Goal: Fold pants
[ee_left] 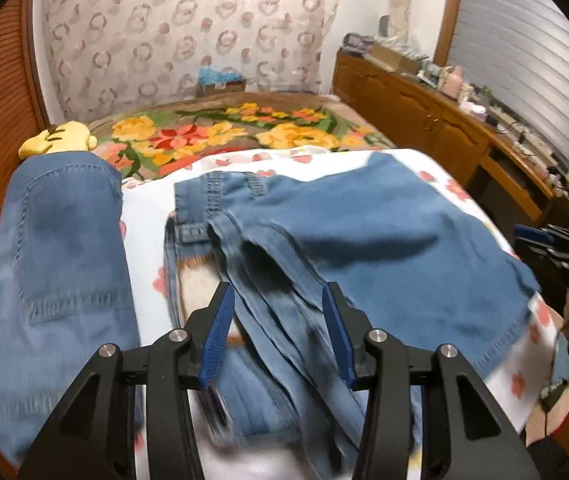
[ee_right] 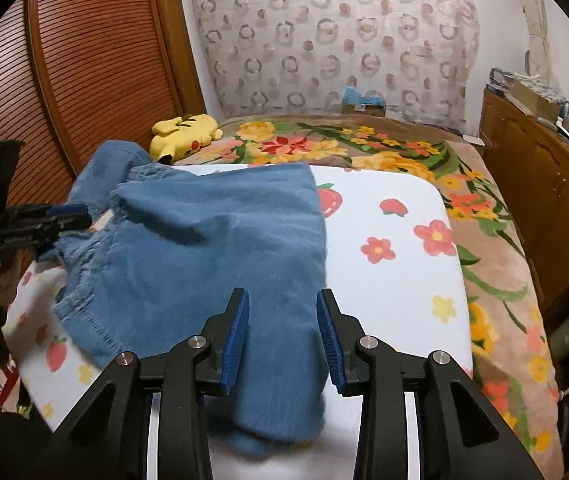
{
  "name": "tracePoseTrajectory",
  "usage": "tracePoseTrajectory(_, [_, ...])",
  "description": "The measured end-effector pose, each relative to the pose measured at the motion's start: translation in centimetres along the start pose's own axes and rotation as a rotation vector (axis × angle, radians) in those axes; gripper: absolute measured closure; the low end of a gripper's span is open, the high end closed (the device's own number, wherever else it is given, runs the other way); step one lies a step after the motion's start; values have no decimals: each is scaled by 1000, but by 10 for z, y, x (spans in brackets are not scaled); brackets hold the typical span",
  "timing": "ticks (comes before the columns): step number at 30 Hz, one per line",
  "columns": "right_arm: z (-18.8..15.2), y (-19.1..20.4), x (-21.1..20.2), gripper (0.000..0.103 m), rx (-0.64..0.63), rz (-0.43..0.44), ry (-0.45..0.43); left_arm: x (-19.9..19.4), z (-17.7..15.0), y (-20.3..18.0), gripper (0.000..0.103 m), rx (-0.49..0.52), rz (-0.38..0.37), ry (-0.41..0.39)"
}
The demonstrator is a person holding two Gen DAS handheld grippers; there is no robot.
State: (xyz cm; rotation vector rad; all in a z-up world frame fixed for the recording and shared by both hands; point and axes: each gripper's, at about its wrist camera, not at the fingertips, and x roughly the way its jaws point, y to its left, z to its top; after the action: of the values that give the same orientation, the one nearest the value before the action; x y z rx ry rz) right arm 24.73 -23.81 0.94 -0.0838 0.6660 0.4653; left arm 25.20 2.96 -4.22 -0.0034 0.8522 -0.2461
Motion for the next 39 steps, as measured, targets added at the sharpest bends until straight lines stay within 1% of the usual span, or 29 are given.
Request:
tracePoseTrajectory(3, [7, -7, 10, 66, 13, -7, 7, 20, 8, 8, 56, -7, 6, 30])
tracePoseTrajectory(6, [11, -13, 19, 66, 24, -11, 16, 35, 12, 14, 56, -34, -10, 60])
tracePoseTrajectory(9, [15, -20, 25, 66, 36, -14, 24, 38, 13, 14, 57, -49, -25, 50])
tracePoseTrajectory(10, [15, -23, 27, 66, 43, -15, 27, 36, 13, 13, 66, -45, -29, 33])
tracePoseTrajectory(11, [15, -24, 28, 66, 49, -15, 29, 36, 14, 13, 87, -43, -33, 32])
tracePoseTrajectory(13, [15, -28, 31, 66, 62, -11, 32, 31, 16, 11, 96, -41, -37, 27])
tracePoseTrajectory(17, [13, -31, 34, 66, 77, -5, 40, -3, 32, 4, 97, -13, -49, -67])
tracePoseTrajectory(19, [14, -31, 34, 66, 83, 0, 42, -18, 45, 5, 97, -5, -32, -99])
tracePoseTrajectory(21, [16, -31, 34, 66, 86, 4, 39, -21, 58, 12, 97, 1, -2, -110])
tracePoseTrajectory(23, [17, -30, 33, 66, 86, 6, 33, -15, 66, 22, 97, -3, 36, -99])
tracePoseTrajectory(24, [18, -30, 33, 66, 87, 6, 30, -10, 68, 26, 97, -3, 44, -89])
tracePoseTrajectory(27, [15, -31, 32, 66, 87, 6, 28, 10, 66, 31, 96, -2, 49, -25])
tracePoseTrajectory(30, [14, -32, 33, 66, 92, 0, 33, 18, 55, 29, 84, -7, 65, 10])
tracePoseTrajectory(31, [14, -31, 33, 66, 95, -3, 36, 17, 51, 29, 75, -11, 62, 12])
tracePoseTrajectory(32, [13, -31, 34, 66, 98, -4, 40, 15, 48, 27, 63, -13, 61, 6])
tracePoseTrajectory(33, [14, -31, 34, 66, 99, -2, 43, 12, 46, 25, 58, -14, 61, -3])
tracePoseTrajectory(36, [15, -26, 32, 66, 94, 5, 46, 1, 42, 18, 56, -8, 47, -21])
tracePoseTrajectory(39, [16, -22, 29, 66, 89, 15, 41, -10, 36, 1, 56, 16, 38, -42])
